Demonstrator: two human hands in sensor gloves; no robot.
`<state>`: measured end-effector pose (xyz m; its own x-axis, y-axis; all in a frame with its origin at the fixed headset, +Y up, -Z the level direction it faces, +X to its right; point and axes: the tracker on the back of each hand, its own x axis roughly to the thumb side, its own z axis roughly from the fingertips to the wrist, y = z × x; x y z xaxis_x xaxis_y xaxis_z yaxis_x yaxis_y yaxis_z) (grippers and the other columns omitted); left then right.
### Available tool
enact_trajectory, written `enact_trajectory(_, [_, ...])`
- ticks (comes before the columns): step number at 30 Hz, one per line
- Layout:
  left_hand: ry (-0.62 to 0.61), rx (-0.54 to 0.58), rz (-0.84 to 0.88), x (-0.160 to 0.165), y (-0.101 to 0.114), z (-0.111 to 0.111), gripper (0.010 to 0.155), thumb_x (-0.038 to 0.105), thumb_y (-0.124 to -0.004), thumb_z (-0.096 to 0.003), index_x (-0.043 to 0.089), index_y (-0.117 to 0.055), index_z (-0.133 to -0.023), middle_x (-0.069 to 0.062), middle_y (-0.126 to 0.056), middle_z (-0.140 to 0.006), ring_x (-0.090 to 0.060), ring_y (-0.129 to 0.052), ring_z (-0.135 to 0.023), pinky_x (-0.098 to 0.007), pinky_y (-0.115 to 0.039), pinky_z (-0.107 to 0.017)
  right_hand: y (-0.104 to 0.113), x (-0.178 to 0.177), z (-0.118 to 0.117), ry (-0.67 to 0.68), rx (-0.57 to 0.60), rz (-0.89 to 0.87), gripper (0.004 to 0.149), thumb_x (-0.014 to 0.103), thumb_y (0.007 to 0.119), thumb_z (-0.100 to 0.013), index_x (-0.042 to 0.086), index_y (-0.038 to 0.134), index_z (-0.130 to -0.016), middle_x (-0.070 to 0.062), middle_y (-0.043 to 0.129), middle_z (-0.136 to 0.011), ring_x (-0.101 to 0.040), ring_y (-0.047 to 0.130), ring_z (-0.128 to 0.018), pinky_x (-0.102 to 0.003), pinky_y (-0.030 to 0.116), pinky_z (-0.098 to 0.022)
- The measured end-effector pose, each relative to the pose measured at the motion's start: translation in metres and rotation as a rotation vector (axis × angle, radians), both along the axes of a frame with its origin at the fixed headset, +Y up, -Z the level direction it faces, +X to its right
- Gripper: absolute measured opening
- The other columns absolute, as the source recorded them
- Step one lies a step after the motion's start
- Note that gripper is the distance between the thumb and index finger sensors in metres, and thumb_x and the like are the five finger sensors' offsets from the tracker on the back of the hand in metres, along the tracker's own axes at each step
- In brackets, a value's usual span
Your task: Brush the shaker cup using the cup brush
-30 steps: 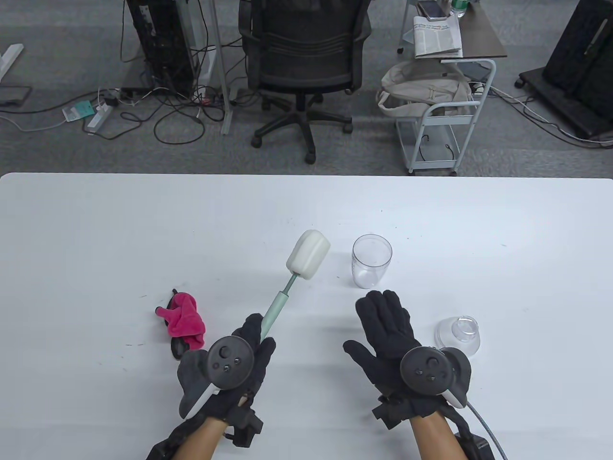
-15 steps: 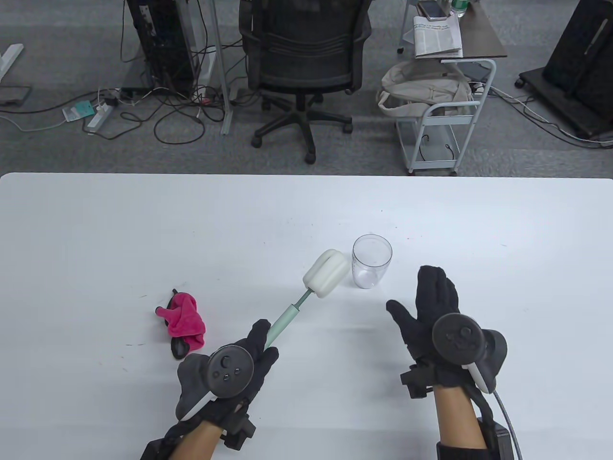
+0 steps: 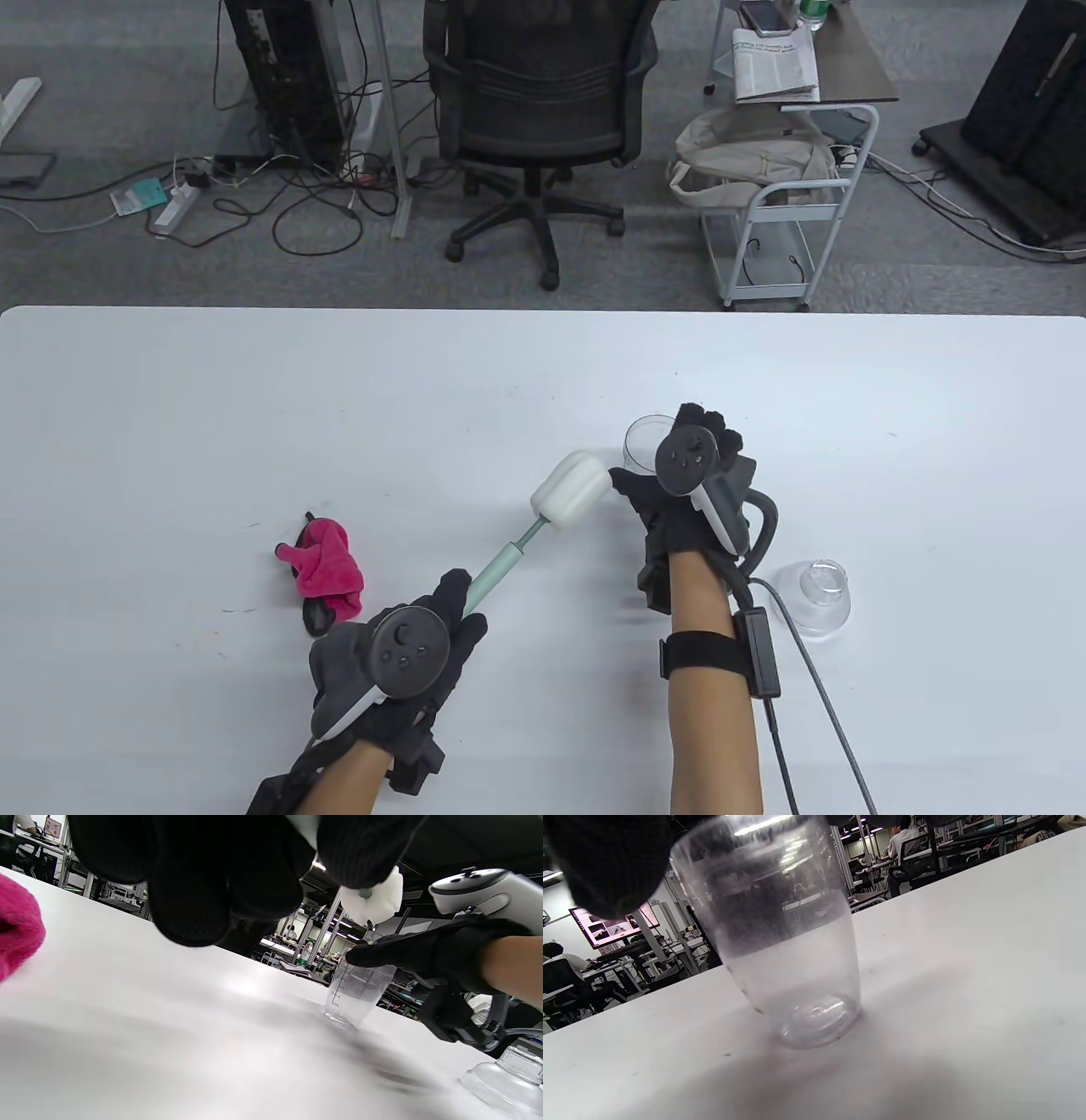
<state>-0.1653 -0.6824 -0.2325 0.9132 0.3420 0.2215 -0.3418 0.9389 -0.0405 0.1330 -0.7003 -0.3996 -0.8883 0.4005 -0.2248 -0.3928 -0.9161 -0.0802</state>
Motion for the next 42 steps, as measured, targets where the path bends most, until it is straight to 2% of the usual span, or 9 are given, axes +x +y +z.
enact_trajectory(6, [-0.004, 0.001, -0.023, 0.000, 0.001, 0.000, 0.057, 0.042, -0.076, -0.0564, 0.016, -0.063, -0.106, -0.005, -0.097, -0.070, -0.032, -0.100, -0.066, -0.064, -0.071, -0.062, -0.008, -0.005, -0.007, -0.015, 0.150, 0.002, 0.104, 0.064, 0.085, -0.044, 0.015, 0.025, -0.112, -0.017, 0.043, -0.114, -0.047, 0.055, -0.106, -0.064, 0.054, -0.076])
enact_trajectory(10, [0.009, 0.022, -0.021, -0.002, 0.002, 0.000, 0.057, 0.041, -0.076, -0.0564, 0.017, -0.062, -0.106, -0.005, -0.097, -0.069, -0.032, -0.100, -0.065, -0.064, -0.071, -0.062, 0.004, -0.020, 0.009, 0.205, 0.152, 0.072, 0.109, 0.055, 0.092, -0.041, 0.017, 0.019, -0.112, -0.016, 0.041, -0.114, -0.046, 0.065, -0.101, -0.065, 0.054, -0.075])
enact_trajectory(16, [-0.042, 0.034, -0.079, 0.004, 0.008, 0.008, 0.056, 0.039, -0.079, -0.0555, 0.018, -0.065, -0.106, -0.004, -0.098, -0.056, -0.028, -0.102, -0.053, -0.065, -0.072, -0.061, 0.034, -0.038, 0.087, 0.583, 0.378, 0.359, 0.115, 0.050, 0.095, -0.040, 0.015, 0.012, -0.109, -0.020, 0.033, -0.112, -0.048, 0.064, -0.099, -0.062, 0.054, -0.076])
enact_trajectory(24, [-0.277, 0.136, -0.363, 0.040, 0.006, 0.027, 0.056, 0.041, -0.080, -0.0533, 0.022, -0.067, -0.104, 0.001, -0.098, -0.056, -0.025, -0.103, -0.058, -0.064, -0.071, -0.065, 0.025, -0.082, 0.185, 0.869, 0.445, 0.752, 0.114, 0.047, 0.098, -0.037, 0.021, 0.016, -0.110, -0.019, 0.047, -0.112, -0.051, 0.069, -0.097, -0.069, 0.054, -0.074])
enact_trajectory(26, [-0.332, 0.149, -0.264, 0.036, 0.008, 0.027, 0.055, 0.039, -0.082, -0.0530, 0.019, -0.069, -0.103, 0.000, -0.097, -0.055, -0.026, -0.101, -0.061, -0.065, -0.070, -0.066, 0.022, -0.075, 0.188, 0.868, 0.553, 0.844, 0.114, 0.057, 0.093, -0.034, 0.022, 0.016, -0.110, -0.014, 0.051, -0.112, -0.043, 0.075, -0.097, -0.059, 0.065, -0.075])
enact_trajectory(30, [-0.378, 0.218, -0.182, 0.031, 0.013, 0.026, 0.055, 0.038, -0.084, -0.0521, 0.017, -0.071, -0.101, 0.000, -0.097, -0.053, -0.023, -0.101, -0.063, -0.065, -0.069, -0.067, 0.025, -0.041, 0.170, 0.837, 0.603, 0.485, 0.114, 0.059, 0.089, -0.035, 0.017, 0.013, -0.109, -0.018, 0.038, -0.114, -0.038, 0.072, -0.099, -0.056, 0.059, -0.077])
enact_trajectory(33, [-0.387, 0.226, -0.112, 0.026, 0.016, 0.025, 0.054, 0.038, -0.084, -0.0521, 0.017, -0.071, -0.101, 0.000, -0.097, -0.052, -0.024, -0.100, -0.062, -0.065, -0.069, -0.067, 0.033, -0.019, 0.163, 0.716, 0.554, 0.370, 0.112, 0.071, 0.076, -0.036, 0.017, 0.012, -0.110, -0.020, 0.036, -0.115, -0.047, 0.069, -0.098, -0.065, 0.058, -0.073])
enact_trajectory(35, [-0.380, 0.231, -0.114, 0.022, 0.018, 0.025, 0.054, 0.038, -0.084, -0.0519, 0.018, -0.072, -0.100, 0.000, -0.097, -0.052, -0.024, -0.101, -0.062, -0.065, -0.070, -0.066, 0.036, -0.014, 0.162, 0.683, 0.482, 0.343, 0.105, 0.075, 0.067, -0.039, 0.019, 0.017, -0.112, -0.019, 0.055, -0.110, -0.045, 0.080, -0.090, -0.066, 0.062, -0.070])
enact_trajectory(42, [-0.358, 0.201, -0.156, 0.016, 0.014, 0.022, 0.054, 0.038, -0.085, -0.0510, 0.017, -0.072, -0.099, 0.000, -0.097, -0.051, -0.024, -0.102, -0.058, -0.064, -0.076, -0.060, 0.030, -0.044, 0.180, 0.909, 0.272, 0.415, 0.100, 0.039, 0.085, -0.045, 0.014, 0.011, -0.109, -0.022, 0.036, -0.116, -0.054, 0.052, -0.105, -0.069, 0.049, -0.076])
